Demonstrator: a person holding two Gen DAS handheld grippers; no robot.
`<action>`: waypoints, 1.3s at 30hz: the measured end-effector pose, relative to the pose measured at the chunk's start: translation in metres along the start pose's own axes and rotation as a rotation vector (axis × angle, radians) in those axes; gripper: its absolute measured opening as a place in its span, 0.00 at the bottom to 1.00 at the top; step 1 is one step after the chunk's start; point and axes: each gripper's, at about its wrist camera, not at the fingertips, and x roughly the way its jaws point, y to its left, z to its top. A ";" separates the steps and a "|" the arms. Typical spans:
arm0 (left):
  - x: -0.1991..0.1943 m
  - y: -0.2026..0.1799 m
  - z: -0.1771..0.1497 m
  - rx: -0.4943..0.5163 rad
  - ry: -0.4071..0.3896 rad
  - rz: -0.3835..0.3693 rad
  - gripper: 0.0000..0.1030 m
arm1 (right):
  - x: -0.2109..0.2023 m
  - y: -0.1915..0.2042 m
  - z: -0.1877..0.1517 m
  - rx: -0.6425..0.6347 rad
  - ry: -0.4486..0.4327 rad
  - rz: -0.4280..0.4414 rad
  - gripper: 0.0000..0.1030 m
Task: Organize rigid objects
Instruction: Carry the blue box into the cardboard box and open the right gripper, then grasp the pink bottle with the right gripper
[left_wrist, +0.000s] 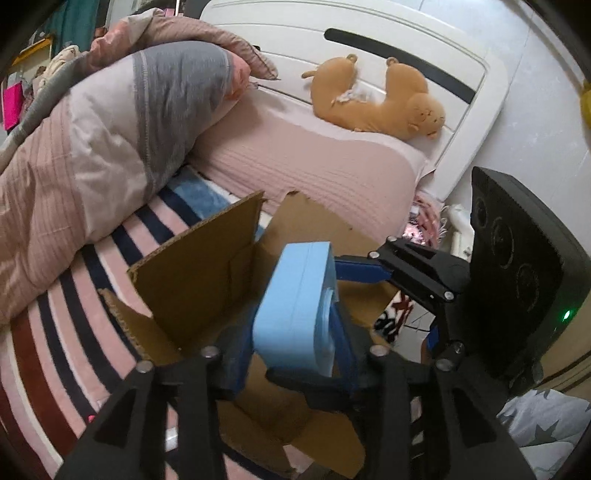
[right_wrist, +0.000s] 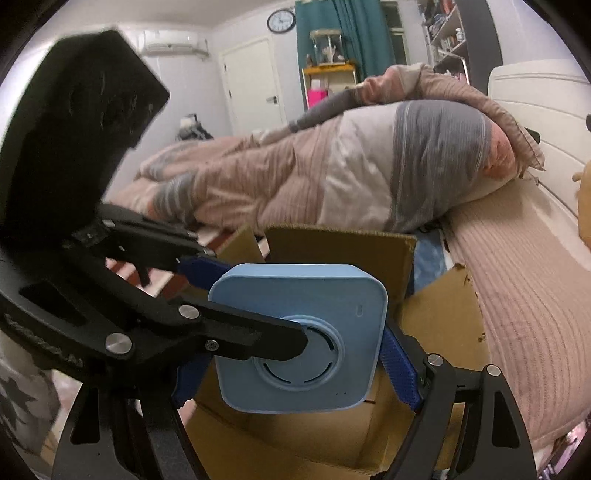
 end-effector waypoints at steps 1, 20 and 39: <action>-0.001 0.002 -0.001 0.003 -0.007 0.009 0.51 | 0.003 0.002 -0.001 -0.012 0.015 -0.024 0.77; -0.163 0.099 -0.075 -0.095 -0.251 0.290 0.76 | 0.000 0.134 0.037 -0.153 -0.100 0.070 1.00; -0.112 0.238 -0.205 -0.317 -0.187 0.338 0.77 | 0.199 0.198 -0.020 0.106 0.437 0.255 0.73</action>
